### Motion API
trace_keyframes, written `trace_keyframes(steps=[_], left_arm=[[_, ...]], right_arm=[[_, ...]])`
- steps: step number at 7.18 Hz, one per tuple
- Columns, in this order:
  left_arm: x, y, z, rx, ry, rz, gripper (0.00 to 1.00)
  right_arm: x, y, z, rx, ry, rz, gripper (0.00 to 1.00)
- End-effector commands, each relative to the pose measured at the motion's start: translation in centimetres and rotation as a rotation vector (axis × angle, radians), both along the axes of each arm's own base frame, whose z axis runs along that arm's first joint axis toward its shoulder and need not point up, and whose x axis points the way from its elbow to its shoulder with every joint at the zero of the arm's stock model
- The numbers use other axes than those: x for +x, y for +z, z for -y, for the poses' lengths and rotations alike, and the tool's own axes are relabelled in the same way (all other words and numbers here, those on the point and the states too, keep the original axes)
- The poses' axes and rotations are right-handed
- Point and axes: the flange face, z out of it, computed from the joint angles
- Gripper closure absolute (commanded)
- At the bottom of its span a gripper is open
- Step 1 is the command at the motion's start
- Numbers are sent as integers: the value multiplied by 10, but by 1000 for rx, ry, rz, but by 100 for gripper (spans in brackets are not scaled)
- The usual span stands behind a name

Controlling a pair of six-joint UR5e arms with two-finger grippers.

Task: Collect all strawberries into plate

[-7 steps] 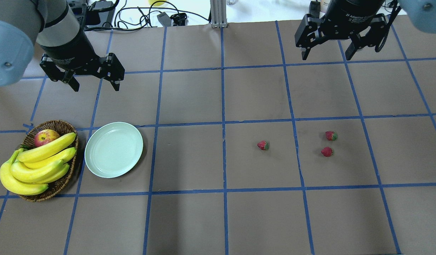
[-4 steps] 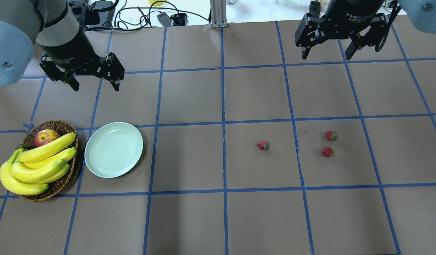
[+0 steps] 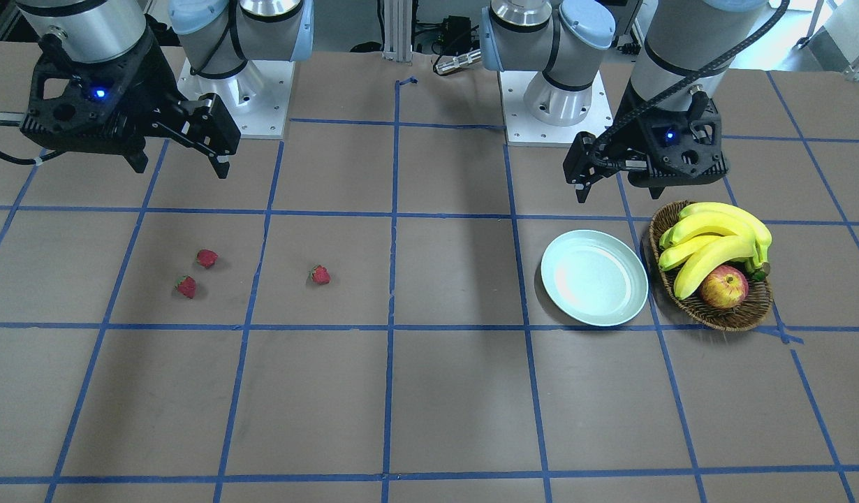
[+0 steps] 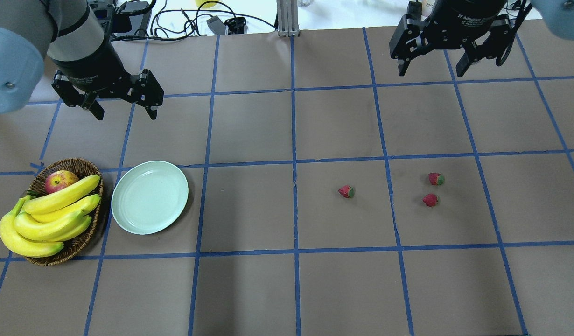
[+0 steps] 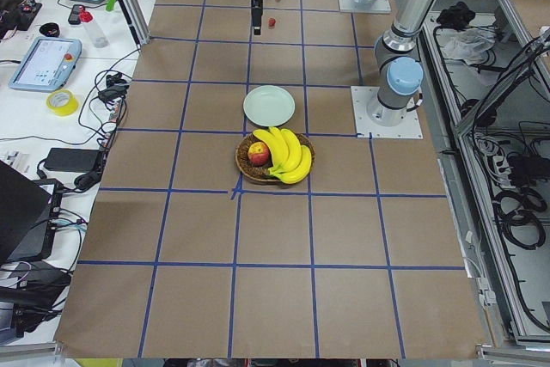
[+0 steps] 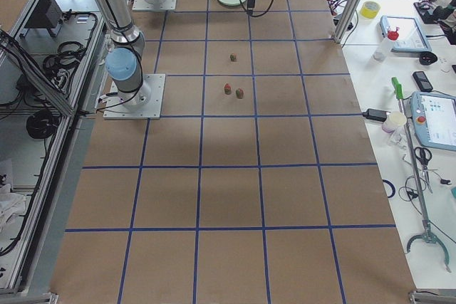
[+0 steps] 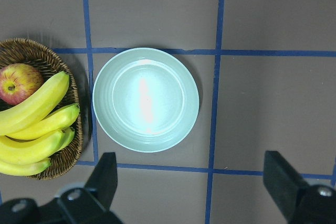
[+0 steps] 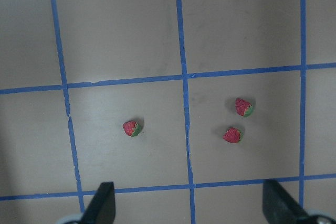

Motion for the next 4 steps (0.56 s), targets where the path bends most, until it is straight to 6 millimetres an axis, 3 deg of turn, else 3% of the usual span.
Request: trace_keyframes(steps=[1, 2, 4], left_arm=[[0, 1, -1, 0, 1, 0, 0], [1, 0, 0, 0, 3, 0, 0], [0, 0, 0, 0, -2, 0, 0]], right_arm=[[3, -15, 7, 32, -137, -5, 0], [6, -40, 18, 36, -127, -12, 0], [48, -94, 6, -15, -26, -14, 0]])
